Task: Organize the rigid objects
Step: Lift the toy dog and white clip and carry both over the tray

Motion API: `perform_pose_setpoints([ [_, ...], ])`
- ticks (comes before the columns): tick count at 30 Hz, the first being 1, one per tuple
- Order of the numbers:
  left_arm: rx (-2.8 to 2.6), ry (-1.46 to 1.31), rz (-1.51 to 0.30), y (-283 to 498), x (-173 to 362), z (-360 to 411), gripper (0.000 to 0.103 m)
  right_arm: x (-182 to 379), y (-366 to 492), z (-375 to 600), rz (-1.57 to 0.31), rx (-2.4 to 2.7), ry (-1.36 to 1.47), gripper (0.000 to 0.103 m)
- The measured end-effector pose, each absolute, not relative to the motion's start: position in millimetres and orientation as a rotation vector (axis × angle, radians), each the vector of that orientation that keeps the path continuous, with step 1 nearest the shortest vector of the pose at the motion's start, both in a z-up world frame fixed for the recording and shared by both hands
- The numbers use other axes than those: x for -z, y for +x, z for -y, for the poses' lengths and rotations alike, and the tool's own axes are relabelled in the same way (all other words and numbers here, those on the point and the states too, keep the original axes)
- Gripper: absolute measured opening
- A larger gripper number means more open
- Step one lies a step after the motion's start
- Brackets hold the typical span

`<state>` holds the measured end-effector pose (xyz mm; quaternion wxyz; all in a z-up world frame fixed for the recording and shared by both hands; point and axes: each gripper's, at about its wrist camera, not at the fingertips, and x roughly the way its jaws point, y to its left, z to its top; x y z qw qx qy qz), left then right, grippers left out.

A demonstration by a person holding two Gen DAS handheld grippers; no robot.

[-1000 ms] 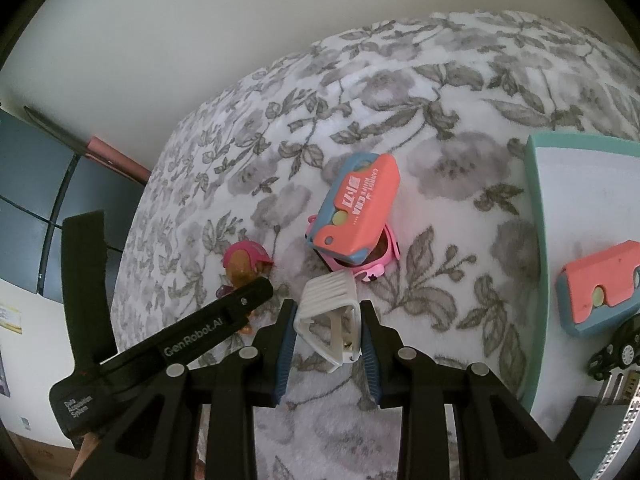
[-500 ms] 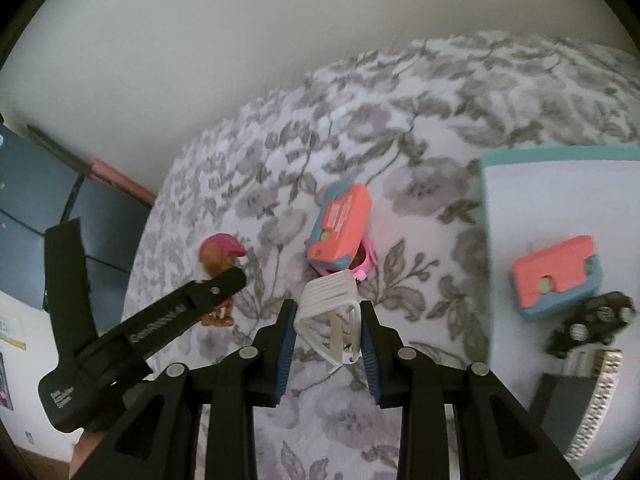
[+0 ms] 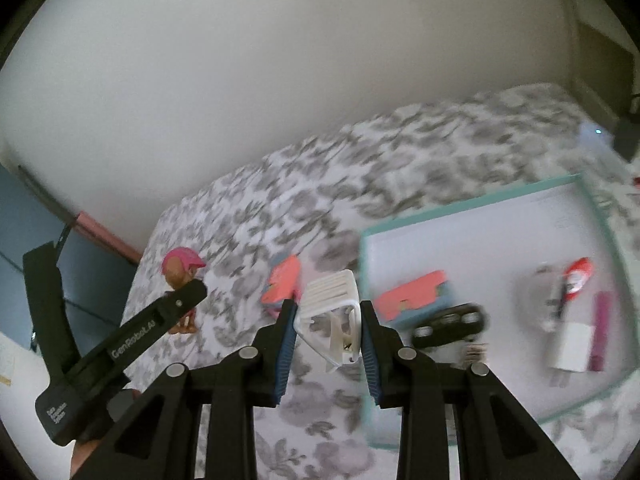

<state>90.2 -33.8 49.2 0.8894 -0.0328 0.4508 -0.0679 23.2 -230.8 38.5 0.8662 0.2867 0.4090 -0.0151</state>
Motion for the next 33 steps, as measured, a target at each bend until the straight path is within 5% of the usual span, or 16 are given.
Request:
perform_pose_setpoints([
  [19,0.465,0.094,-1.046,31,-15,179,0.061,-17,-31,359,-0.896,0.501,0.522,0.032],
  [33,0.499,0.169,-1.172,21,29,216,0.061,32,-30,376,-1.042,0.561,0.519,0.033],
])
